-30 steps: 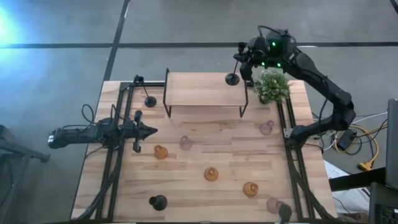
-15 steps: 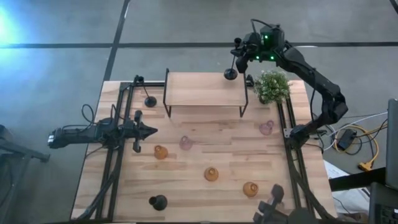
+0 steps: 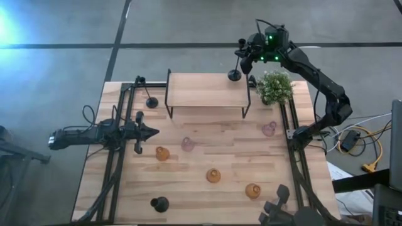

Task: Pick & Place candle stick holders
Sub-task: Put the top right black candle holder on the shelf, then put the top black candle holder on the shelf

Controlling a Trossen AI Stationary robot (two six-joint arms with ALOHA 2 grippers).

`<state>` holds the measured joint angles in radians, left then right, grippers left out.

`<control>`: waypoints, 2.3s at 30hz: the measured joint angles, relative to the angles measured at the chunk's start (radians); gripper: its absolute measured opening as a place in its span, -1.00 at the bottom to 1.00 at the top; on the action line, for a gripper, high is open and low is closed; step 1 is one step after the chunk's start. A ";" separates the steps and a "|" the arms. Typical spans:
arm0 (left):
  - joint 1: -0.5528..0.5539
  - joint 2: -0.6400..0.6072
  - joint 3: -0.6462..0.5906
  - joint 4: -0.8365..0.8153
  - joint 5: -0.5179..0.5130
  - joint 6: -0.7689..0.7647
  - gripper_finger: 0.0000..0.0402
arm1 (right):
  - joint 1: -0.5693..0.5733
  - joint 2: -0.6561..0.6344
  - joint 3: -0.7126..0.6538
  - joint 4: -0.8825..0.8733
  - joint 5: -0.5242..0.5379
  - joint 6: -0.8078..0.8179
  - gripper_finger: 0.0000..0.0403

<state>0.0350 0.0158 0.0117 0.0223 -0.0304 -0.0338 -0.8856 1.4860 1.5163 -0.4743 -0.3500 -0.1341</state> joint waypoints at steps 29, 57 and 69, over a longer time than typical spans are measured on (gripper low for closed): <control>0.000 0.000 0.000 0.000 0.000 0.000 -0.93 | -0.047 0.000 -0.077 0.019 -0.018 0.010 -0.95; 0.000 0.000 0.000 0.000 0.000 0.000 -0.93 | -0.051 -0.002 -0.099 -0.036 -0.015 -0.018 -0.30; 0.000 0.000 0.000 0.000 0.000 0.000 -0.93 | -0.052 -0.002 -0.099 -0.063 0.008 -0.054 0.26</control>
<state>0.0349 0.0158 0.0116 0.0219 -0.0306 -0.0340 -0.9371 1.4837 1.4178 -0.5369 -0.3420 -0.1879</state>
